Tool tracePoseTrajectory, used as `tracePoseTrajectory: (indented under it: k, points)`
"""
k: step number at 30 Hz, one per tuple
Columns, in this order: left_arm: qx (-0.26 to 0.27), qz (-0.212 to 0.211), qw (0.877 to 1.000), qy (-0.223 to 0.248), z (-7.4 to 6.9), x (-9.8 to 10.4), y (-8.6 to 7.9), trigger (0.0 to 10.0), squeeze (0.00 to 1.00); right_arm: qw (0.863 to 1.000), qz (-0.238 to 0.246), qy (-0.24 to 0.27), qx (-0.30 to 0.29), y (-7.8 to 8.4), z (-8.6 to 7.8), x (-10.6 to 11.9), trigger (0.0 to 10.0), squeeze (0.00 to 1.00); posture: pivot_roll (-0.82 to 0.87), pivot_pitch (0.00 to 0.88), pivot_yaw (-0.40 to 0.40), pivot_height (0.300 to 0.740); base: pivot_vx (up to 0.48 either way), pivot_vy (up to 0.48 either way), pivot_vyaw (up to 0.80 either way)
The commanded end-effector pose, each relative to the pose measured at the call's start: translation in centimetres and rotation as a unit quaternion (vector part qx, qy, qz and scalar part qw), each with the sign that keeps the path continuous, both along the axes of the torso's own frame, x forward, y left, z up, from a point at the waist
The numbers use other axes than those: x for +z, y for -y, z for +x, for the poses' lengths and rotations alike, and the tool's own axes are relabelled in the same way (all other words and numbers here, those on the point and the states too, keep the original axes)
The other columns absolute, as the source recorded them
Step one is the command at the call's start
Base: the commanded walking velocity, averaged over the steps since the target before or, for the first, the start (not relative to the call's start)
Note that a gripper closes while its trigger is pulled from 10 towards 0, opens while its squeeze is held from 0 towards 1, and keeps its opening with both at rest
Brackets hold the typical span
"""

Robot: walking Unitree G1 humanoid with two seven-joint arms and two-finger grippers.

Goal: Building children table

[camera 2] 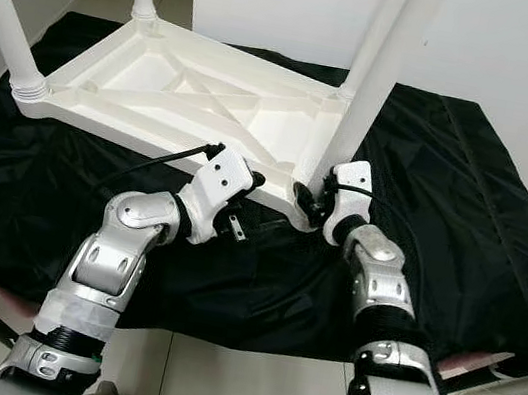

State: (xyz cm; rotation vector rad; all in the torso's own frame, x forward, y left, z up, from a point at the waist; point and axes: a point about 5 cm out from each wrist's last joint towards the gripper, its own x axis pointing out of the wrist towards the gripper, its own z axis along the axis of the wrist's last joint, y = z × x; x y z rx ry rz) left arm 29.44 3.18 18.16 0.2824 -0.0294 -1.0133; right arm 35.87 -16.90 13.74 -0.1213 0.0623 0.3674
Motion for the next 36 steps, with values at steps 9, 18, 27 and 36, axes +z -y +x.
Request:
tracePoseTrajectory:
  k: [9, 18, 27, 36]
  points:
    - [0.112, -0.015, 0.993, 0.019, 0.6, -0.1, -0.4, 10.0, 0.0, 0.981, 0.045, -0.017, -0.187, -0.4, -0.1, 0.0, 10.0, 0.0, -0.01, 0.0, -0.06, 0.74, 0.0, 0.0, 0.0]
    - [0.116, -0.019, 0.993, 0.017, 0.5, -0.1, -0.3, 10.0, 0.0, 0.96, 0.055, -0.006, -0.273, 0.0, -0.5, 0.1, 10.0, 0.0, 0.0, 0.0, -0.079, 0.74, 0.0, 0.0, 0.0]
    - [0.115, -0.022, 0.993, 0.018, 0.6, 0.0, -0.1, 10.0, 0.0, 0.953, 0.069, 0.011, -0.294, 0.5, -0.7, 1.0, 10.0, 0.0, -0.02, 0.0, -0.071, 0.74, 0.0, 0.0, 0.0]
    - [0.115, -0.023, 0.993, 0.02, 0.8, 0.1, -0.1, 10.0, 0.0, 0.973, 0.079, 0.032, -0.215, 0.1, -1.4, 1.8, 10.0, 1.0, -0.02, 0.0, -0.074, 0.74, 0.0, 0.0, 0.0]
